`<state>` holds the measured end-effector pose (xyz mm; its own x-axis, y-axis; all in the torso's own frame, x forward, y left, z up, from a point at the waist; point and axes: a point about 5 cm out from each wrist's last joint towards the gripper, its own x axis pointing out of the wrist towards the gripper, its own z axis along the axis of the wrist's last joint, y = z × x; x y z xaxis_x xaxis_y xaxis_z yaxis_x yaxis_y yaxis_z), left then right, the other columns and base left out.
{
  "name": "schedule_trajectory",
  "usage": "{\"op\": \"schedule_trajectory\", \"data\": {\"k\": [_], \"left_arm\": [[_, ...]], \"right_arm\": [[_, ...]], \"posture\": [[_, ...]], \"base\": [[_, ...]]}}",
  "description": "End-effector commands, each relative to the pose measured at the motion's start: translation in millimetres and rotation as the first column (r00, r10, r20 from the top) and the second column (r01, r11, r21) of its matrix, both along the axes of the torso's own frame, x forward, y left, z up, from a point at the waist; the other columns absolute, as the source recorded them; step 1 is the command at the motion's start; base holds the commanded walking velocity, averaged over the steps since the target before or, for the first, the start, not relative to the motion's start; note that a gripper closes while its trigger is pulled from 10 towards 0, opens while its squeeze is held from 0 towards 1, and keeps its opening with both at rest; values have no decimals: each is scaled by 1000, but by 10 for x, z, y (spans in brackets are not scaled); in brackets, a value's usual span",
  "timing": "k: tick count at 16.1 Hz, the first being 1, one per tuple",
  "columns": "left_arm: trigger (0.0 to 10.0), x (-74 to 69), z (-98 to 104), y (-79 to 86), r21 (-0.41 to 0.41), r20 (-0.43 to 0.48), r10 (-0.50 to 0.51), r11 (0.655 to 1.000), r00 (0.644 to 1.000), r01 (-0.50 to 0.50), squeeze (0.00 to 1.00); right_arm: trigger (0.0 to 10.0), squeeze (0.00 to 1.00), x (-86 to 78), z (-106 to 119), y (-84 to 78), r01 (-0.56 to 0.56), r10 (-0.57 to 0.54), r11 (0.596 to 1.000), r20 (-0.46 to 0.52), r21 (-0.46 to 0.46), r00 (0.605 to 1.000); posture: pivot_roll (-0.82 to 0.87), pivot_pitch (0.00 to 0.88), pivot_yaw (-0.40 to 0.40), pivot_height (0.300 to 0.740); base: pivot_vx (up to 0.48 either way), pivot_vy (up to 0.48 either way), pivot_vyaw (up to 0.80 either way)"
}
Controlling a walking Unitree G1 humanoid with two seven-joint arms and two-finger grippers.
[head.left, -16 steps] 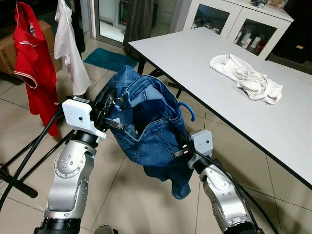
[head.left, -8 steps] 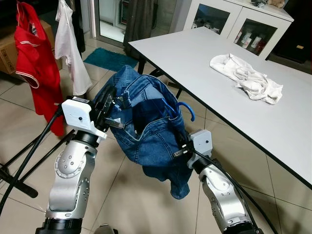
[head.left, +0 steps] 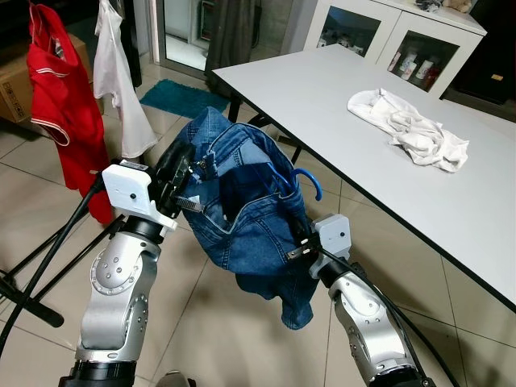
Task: Hang hanger
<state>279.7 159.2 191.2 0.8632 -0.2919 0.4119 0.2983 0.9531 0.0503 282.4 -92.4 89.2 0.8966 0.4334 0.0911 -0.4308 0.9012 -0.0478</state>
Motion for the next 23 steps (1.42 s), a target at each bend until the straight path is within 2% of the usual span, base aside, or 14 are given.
{"op": "schedule_trajectory", "data": {"k": [1, 9, 11, 12, 13, 14, 15, 16, 17, 18, 20, 21, 22, 23], "left_arm": [[10000, -13, -20, -56, -2, -7, -31, 1000, 999, 31, 1000], [10000, -50, -25, -90, -35, -14, -85, 996, 996, 84, 1000], [10000, -30, -9, -23, -175, -40, -70, 983, 997, 62, 1000], [10000, -3, -4, 35, -307, -74, -73, 951, 995, 47, 1000], [10000, -3, -4, 56, -521, -102, -193, 846, 976, 113, 1000], [10000, -46, 43, 44, -663, -54, -316, 721, 947, 203, 1000], [10000, -93, 91, 36, -705, 0, -377, 657, 926, 267, 1000], [10000, -108, 103, 35, -713, 14, -395, 640, 918, 286, 663], [10000, -137, 117, 25, -725, 34, -437, 608, 899, 323, 0], [10000, -150, 118, 27, -740, 40, -461, 583, 887, 336, 0], [10000, -167, 99, 58, -736, 19, -492, 583, 871, 345, 0], [10000, -214, 124, 62, -741, 36, -534, 553, 845, 381, 204], [10000, -239, 136, 71, -743, 48, -551, 538, 833, 398, 1000], [10000, -302, 178, 85, -734, 80, -589, 511, 804, 447, 1000]], "right_arm": [[0, 0, 8, 44, -71, 28, -28, 999, 32, 21, 999], [0, 0, 7, 45, -81, 27, -27, 1000, 33, 17, 999], [0, 0, 0, 44, -87, 27, -28, 1000, 32, 15, 999], [0, 0, -4, 41, -90, 28, -28, 1000, 30, 14, 999], [0, 0, -11, 37, -92, 27, -27, 1000, 29, 14, 999], [0, 0, -16, 35, -93, 27, -27, 1000, 27, 14, 999], [0, 0, -18, 35, -93, 27, -27, 1000, 27, 14, 999], [0, 0, -18, 35, -94, 27, -28, 1000, 26, 15, 999], [0, 0, -17, 33, -101, 29, -30, 999, 26, 15, 999], [0, 0, -16, 32, -102, 30, -31, 999, 25, 14, 999], [0, 0, -15, 34, -98, 30, -31, 999, 26, 15, 999], [0, 0, -14, 34, -98, 32, -32, 999, 27, 16, 999], [0, 0, -13, 35, -97, 32, -32, 999, 27, 16, 999], [0, 0, -12, 36, -97, 32, -32, 999, 28, 17, 999]], "posture": [[170, 82, -130, 740], [168, 84, -136, 740], [165, 90, -137, 740], [164, 92, -137, 740], [161, 95, -136, 740], [160, 96, -136, 740], [158, 96, -134, 740], [158, 96, -133, 740], [158, 96, -133, 740], [158, 96, -133, 740], [159, 94, -131, 740], [160, 94, -131, 740], [161, 94, -131, 740], [163, 94, -131, 740]], "base": [[0, 0, 0], [0, 0, 0], [0, 0, 0], [0, 0, 0], [0, 0, 0], [0, 0, 0], [0, 0, 0], [0, 0, 0], [0, 0, 0], [0, 0, 0], [0, 0, 0], [0, 0, 0], [0, 0, 0], [0, 0, 0]]}}
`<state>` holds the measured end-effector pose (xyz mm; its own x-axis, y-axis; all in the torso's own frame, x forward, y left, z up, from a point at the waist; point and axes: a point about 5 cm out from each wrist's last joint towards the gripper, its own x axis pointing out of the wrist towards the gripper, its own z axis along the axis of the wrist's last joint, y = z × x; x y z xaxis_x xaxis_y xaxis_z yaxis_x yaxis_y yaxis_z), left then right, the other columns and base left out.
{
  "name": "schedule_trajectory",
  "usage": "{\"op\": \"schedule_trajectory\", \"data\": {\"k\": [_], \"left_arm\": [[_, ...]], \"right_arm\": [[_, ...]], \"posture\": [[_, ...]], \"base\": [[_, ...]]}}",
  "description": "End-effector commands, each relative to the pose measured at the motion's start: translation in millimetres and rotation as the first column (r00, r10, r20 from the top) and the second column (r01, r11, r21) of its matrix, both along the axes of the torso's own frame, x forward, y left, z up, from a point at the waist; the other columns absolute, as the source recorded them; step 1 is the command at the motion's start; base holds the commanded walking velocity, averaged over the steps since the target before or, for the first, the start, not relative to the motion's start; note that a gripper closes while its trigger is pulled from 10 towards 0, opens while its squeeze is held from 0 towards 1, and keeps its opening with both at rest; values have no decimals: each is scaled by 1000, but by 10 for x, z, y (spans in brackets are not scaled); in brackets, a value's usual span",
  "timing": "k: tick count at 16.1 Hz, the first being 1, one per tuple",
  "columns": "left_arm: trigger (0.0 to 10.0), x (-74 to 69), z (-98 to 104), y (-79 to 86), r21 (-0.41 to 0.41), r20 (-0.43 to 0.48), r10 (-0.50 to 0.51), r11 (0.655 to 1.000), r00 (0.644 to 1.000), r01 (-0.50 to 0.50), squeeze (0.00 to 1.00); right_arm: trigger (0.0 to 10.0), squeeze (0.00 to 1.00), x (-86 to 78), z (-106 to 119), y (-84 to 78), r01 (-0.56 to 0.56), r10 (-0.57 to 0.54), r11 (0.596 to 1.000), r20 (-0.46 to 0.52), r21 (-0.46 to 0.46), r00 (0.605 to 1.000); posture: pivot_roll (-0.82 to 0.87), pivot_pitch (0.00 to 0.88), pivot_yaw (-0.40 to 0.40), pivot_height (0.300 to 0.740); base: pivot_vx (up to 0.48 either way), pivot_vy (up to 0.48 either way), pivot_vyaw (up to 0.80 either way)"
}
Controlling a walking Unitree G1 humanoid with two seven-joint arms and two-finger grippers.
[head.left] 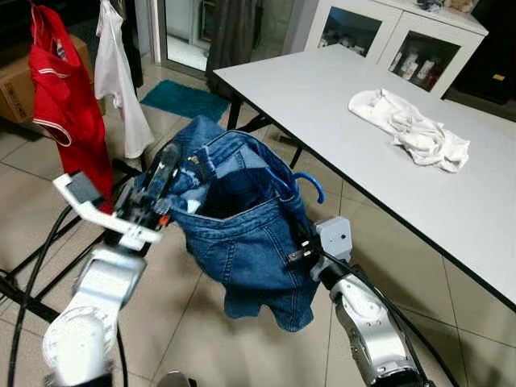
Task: Hang hanger
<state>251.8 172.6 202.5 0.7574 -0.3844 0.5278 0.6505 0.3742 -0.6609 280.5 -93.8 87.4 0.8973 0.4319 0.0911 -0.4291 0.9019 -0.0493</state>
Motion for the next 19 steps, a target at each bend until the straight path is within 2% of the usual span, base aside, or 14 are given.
{"op": "schedule_trajectory", "data": {"k": [1, 2, 4, 5, 6, 7, 8, 10, 13, 14, 15, 16, 17, 19], "left_arm": [[10000, -82, 140, -37, 11, 88, -49, 999, 995, 48, 1000], [10000, -88, 154, -30, 18, 98, -44, 999, 994, 42, 1000], [10000, -103, 296, 35, 143, 194, 31, 988, 981, -60, 1000], [10000, -103, 372, 61, 253, 276, 87, 954, 957, -160, 1000], [10000, -106, 412, 59, 301, 318, 101, 932, 943, -201, 1000], [10000, -116, 466, 27, 386, 368, 76, 894, 927, -227, 1000], [10000, -124, 453, -28, 492, 395, 25, 839, 918, -234, 1000], [10000, -133, 418, -89, 579, 423, -23, 775, 906, -251, 1000], [10000, -135, 398, -108, 656, 466, -65, 694, 882, -295, 1000], [10000, -116, 376, -94, 738, 513, -114, 565, 851, -369, 1000], [10000, -97, 362, -59, 771, 544, -144, 474, 827, -425, 1000], [10000, -75, 375, -25, 774, 580, -150, 409, 801, -484, 1000], [10000, -64, 382, -16, 772, 598, -156, 376, 786, -512, 1000], [10000, -36, 370, -19, 759, 647, -200, 263, 736, -596, 1000]], "right_arm": [[0, 0, 8, 51, -83, 29, -30, 999, 26, 18, 999], [0, 0, 8, 51, -82, 29, -29, 999, 26, 18, 999], [0, 0, 7, 50, -79, 25, -25, 1000, 25, 18, 999], [0, 0, 7, 48, -79, 23, -23, 1000, 24, 17, 999], [0, 0, 7, 48, -81, 22, -23, 1000, 24, 17, 999], [0, 0, 10, 46, -83, 20, -21, 1000, 23, 16, 1000], [0, 0, 15, 47, -81, 18, -18, 1000, 23, 16, 1000], [0, 0, 20, 53, -75, 16, -16, 1000, 24, 16, 1000], [0, 0, 19, 51, -86, 17, -18, 1000, 23, 14, 1000], [0, 0, 17, 46, -92, 17, -17, 1000, 21, 12, 1000], [0, 0, 18, 43, -94, 15, -15, 1000, 19, 9, 1000], [0, 0, 21, 43, -94, 13, -13, 1000, 19, 8, 1000], [0, 0, 24, 45, -94, 13, -13, 1000, 19, 7, 1000], [0, 0, 36, 51, -105, 13, -13, 1000, 20, 4, 1000]], "posture": [[167, 95, -132, 740], [167, 95, -132, 740], [169, 97, -134, 740], [171, 98, -136, 740], [172, 99, -137, 740], [174, 100, -138, 740], [173, 100, -139, 740], [169, 100, -141, 740], [168, 101, -143, 740], [170, 101, -145, 740], [170, 100, -147, 740], [170, 99, -147, 740], [169, 99, -148, 740], [168, 96, -152, 740]], "base": [[0, 0, 0], [0, 0, 0], [0, 0, 0], [0, 0, 0], [0, 0, 0], [0, 0, 0], [0, 0, 0], [0, 0, 0], [0, 0, 0], [0, 0, 0], [0, 0, 0], [0, 0, 0], [0, 0, 0], [0, 0, 0]]}}
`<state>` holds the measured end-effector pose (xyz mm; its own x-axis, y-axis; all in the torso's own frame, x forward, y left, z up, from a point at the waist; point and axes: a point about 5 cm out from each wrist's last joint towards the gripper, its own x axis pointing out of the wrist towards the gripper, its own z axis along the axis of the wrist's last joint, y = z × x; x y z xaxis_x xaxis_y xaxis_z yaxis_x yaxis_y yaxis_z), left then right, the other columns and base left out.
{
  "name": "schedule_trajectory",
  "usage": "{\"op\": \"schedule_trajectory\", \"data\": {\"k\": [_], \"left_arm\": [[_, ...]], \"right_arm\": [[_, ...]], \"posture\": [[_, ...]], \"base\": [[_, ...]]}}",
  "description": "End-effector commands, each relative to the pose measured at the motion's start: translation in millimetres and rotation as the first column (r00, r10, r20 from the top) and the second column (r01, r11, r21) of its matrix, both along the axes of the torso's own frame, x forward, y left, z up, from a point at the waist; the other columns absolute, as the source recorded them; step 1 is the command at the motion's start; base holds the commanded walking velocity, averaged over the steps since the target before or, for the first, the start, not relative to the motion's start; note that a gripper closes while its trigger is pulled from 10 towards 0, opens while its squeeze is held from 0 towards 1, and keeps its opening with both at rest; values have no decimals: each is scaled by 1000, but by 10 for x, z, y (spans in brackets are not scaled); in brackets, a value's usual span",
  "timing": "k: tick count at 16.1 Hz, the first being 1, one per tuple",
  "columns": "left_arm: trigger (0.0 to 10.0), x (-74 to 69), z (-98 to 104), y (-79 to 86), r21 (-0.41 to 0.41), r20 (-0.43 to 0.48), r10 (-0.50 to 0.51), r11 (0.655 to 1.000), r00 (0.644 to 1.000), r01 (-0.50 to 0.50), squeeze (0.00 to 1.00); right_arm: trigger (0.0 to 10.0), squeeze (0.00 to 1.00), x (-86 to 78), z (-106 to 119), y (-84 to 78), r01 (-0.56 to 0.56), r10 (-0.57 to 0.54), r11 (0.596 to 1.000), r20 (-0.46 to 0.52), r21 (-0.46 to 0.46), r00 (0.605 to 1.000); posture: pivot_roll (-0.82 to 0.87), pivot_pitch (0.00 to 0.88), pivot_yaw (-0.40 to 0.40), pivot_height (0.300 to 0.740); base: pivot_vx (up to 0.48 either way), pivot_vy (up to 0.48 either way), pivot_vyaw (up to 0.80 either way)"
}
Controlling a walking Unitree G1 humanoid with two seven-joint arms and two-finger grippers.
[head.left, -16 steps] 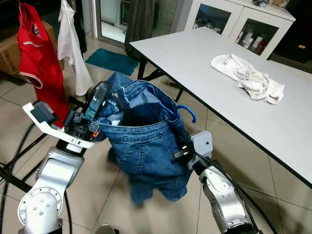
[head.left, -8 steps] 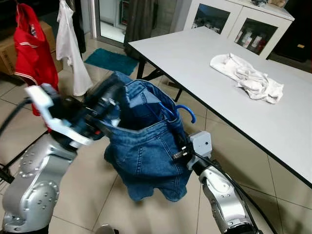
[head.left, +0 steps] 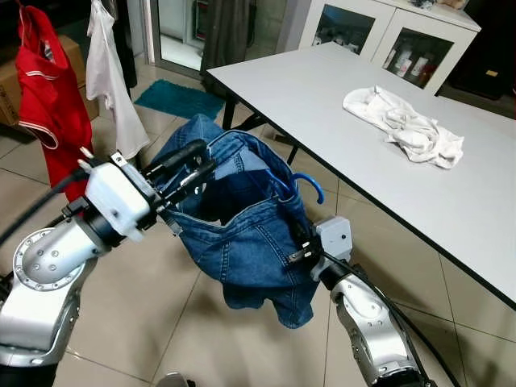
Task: Hang hanger
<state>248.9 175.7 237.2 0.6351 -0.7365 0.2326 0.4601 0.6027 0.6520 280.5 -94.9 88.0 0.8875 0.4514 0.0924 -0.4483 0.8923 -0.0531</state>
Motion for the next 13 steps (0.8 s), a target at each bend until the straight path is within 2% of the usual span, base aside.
{"op": "schedule_trajectory", "data": {"k": [1, 2, 4, 6, 7, 9, 10, 11, 12, 13], "left_arm": [[10000, -8, -31, -69, 88, 44, -29, 996, 999, 25, 1000], [10000, -5, -67, -77, 137, 64, -35, 990, 997, 26, 1000], [10000, -17, -246, -104, 336, 100, -87, 941, 991, 48, 1000], [10000, 5, -424, -101, 460, 112, -96, 887, 989, 34, 1000], [10000, 8, -534, -87, 509, 94, -85, 861, 992, 25, 1000], [10000, 11, -648, -77, 553, 88, -75, 833, 993, 14, 1000], [10000, 18, -793, -61, 574, 65, -42, 819, 997, -3, 1000], [0, 32, -876, -65, 520, 62, 14, 853, 998, -44, 1000], [0, 34, -892, -65, 512, 58, 21, 858, 998, -48, 1000], [0, 44, -963, -56, 471, 38, 68, 879, 997, -77, 435]], "right_arm": [[0, 0, 47, 51, -104, 35, -35, 999, 18, 4, 999], [0, 0, 53, 53, -108, 34, -35, 999, 19, 3, 999], [0, 0, 76, 68, -120, 33, -33, 999, 23, -2, 999], [0, 0, 99, 79, -117, 33, -33, 999, 28, -4, 999], [0, 0, 103, 84, -112, 34, -34, 999, 30, -2, 999], [0, 0, 111, 88, -109, 36, -36, 999, 32, 0, 999], [0, 0, 116, 90, -104, 36, -36, 999, 33, 1, 999], [0, 0, 128, 87, -106, 38, -38, 999, 32, 3, 999], [0, 0, 131, 87, -106, 38, -38, 999, 32, 3, 999], [0, 0, 138, 86, -90, 36, -36, 999, 33, 6, 999]], "posture": [[168, 93, -155, 740], [169, 90, -157, 740], [170, 84, -158, 740], [169, 74, -157, 740], [169, 72, -157, 740], [170, 70, -157, 740], [171, 67, -155, 740], [177, 62, -156, 740], [177, 62, -156, 740], [182, 59, -156, 740]], "base": [[0, 0, 0], [0, 0, 0], [0, 0, 0], [0, 0, 0], [0, 0, 0], [0, 0, 0], [0, 0, 0], [0, 0, 0], [0, 0, 0], [0, 0, 0]]}}
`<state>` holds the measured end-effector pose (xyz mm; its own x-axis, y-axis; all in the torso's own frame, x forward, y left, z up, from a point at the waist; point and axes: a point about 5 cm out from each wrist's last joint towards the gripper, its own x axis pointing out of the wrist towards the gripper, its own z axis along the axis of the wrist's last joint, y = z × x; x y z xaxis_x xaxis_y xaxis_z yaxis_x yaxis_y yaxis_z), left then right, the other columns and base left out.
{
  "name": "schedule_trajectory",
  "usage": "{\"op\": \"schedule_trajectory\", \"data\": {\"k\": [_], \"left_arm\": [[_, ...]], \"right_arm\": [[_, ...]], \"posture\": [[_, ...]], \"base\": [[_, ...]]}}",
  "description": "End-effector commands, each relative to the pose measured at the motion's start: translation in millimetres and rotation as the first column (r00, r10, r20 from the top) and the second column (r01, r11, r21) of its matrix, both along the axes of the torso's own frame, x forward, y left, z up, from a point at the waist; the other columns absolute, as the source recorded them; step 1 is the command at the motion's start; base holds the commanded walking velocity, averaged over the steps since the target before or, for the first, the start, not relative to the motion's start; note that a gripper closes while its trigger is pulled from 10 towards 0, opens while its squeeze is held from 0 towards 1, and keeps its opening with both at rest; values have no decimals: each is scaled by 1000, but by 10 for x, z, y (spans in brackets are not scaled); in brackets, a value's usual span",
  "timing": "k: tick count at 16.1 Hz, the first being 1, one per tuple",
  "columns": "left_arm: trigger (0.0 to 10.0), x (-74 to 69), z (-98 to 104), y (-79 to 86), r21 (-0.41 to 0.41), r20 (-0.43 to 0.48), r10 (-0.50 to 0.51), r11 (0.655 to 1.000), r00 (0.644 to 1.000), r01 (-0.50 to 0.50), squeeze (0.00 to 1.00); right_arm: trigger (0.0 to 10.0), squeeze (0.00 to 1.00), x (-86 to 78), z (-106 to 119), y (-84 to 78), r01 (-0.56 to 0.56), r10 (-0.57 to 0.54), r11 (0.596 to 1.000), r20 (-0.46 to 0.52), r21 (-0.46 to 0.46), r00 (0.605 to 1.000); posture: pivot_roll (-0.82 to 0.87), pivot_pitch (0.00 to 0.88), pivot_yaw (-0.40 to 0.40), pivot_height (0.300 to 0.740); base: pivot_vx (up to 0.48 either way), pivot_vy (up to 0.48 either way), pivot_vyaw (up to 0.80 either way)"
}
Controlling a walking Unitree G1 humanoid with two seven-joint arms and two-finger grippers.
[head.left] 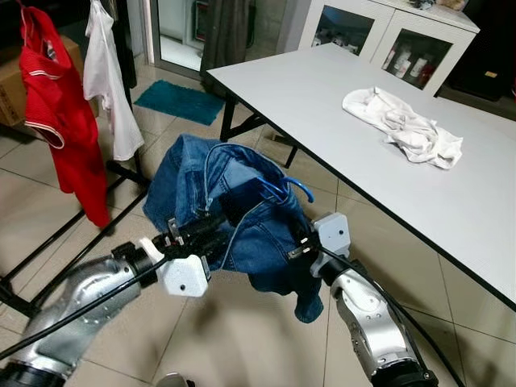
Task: Hang hanger
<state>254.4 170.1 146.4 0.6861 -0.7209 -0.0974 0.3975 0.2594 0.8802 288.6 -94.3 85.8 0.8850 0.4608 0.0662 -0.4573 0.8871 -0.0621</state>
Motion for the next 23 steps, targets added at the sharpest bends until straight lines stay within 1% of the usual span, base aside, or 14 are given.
{"op": "schedule_trajectory", "data": {"k": [1, 8, 9, 10, 11, 15, 16, 17, 18, 19, 20, 21, 22, 23], "left_arm": [[0, -4, -87, 6, -25, -18, 34, 999, 999, -34, 0], [0, 62, -58, -54, -332, -1, 155, 932, 988, -147, 0], [0, 81, -44, -64, -431, -31, 178, 886, 984, -174, 0], [0, 89, -37, -63, -467, -43, 187, 864, 981, -186, 0], [0, 103, -16, -58, -542, -70, 202, 815, 977, -207, 0], [0, 167, 66, -29, -711, -132, 238, 654, 962, -260, 0], [0, 175, 76, -24, -731, -144, 239, 629, 960, -266, 0], [0, 232, 126, 63, -846, -235, 263, 418, 936, -330, 0], [0, 246, 131, 86, -865, -262, 262, 363, 929, -347, 0], [0, 270, 120, 112, -885, -321, 243, 267, 915, -381, 0], [2275, 277, 114, 110, -891, -343, 224, 230, 912, -392, 0], [10000, 279, 102, 87, -900, -379, 164, 165, 911, -404, 0], [10000, 265, 90, 60, -905, -390, 121, 134, 913, -404, 1000], [10000, 254, 86, 42, -905, -394, 97, 134, 914, -404, 1000]], "right_arm": [[0, 0, 61, 108, -87, 44, -45, 999, 52, 28, 998], [0, 0, 80, 104, -61, 35, -37, 999, 52, 30, 998], [0, 0, 83, 106, -61, 38, -39, 999, 53, 31, 998], [0, 0, 84, 106, -59, 39, -40, 999, 53, 32, 998], [0, 0, 85, 105, -54, 40, -42, 999, 53, 35, 998], [0, 0, 81, 98, -46, 45, -47, 998, 52, 41, 998], [0, 0, 80, 98, -46, 45, -47, 998, 52, 41, 998], [0, 0, 76, 96, -48, 46, -49, 998, 52, 42, 997], [0, 0, 75, 96, -49, 47, -49, 998, 52, 42, 997], [0, 0, 71, 95, -53, 48, -51, 998, 53, 43, 997], [0, 0, 67, 93, -56, 49, -51, 998, 53, 43, 997], [0, 0, 56, 87, -60, 50, -52, 998, 52, 43, 997], [0, 0, 44, 77, -65, 52, -54, 998, 50, 42, 997], [0, 0, 37, 72, -67, 53, -55, 998, 49, 42, 997]], "posture": [[185, 60, -157, 740], [188, 56, -158, 740], [189, 56, -156, 740], [189, 56, -156, 740], [188, 54, -153, 740], [187, 58, -148, 740], [187, 58, -147, 740], [184, 60, -146, 740], [183, 61, -145, 740], [181, 63, -145, 740], [179, 66, -144, 740], [179, 67, -144, 740], [176, 69, -141, 740], [175, 70, -141, 740]], "base": [[0, 0, 0], [0, 0, 0], [0, 0, 0], [0, 0, 0], [0, 0, 0], [0, 0, 0], [0, 0, 0], [0, 0, 0], [0, 0, 0], [0, 0, 0], [0, 0, 0], [0, 0, 0], [0, 0, 0], [0, 0, 0]]}}
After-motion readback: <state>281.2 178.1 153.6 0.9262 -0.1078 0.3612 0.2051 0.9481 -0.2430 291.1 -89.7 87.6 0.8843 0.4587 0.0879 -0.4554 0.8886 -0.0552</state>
